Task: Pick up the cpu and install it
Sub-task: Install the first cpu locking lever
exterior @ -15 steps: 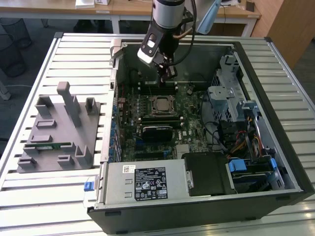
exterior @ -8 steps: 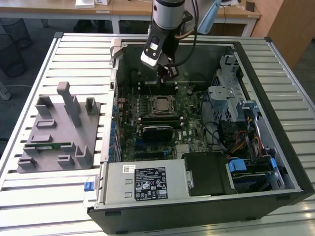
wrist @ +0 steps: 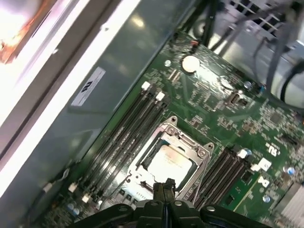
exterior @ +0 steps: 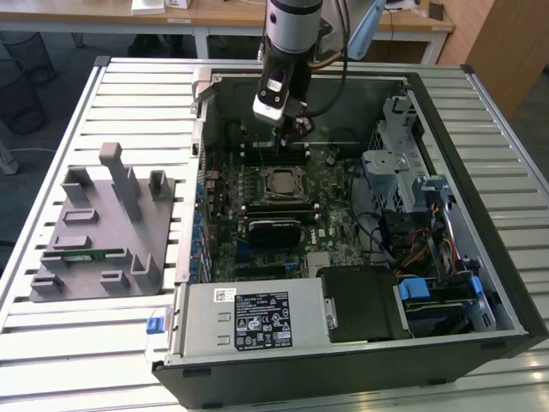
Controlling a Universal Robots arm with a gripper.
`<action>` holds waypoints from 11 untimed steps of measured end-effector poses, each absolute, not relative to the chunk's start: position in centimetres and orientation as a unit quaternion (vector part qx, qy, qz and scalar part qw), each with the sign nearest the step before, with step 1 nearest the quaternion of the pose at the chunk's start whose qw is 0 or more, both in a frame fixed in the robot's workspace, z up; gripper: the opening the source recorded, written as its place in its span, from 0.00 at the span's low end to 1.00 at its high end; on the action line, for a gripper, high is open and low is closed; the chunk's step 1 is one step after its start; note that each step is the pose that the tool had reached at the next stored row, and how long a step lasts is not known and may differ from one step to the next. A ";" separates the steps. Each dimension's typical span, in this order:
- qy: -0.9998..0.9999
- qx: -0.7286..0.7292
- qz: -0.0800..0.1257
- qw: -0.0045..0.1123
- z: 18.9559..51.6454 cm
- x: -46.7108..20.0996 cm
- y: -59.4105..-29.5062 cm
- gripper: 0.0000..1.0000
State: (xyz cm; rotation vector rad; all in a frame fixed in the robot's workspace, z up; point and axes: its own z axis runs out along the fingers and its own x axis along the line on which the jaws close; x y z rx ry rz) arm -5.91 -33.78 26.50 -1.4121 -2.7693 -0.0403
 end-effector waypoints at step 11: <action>-0.931 -0.363 -0.011 0.018 26.2 -5.9 -33.8 0.11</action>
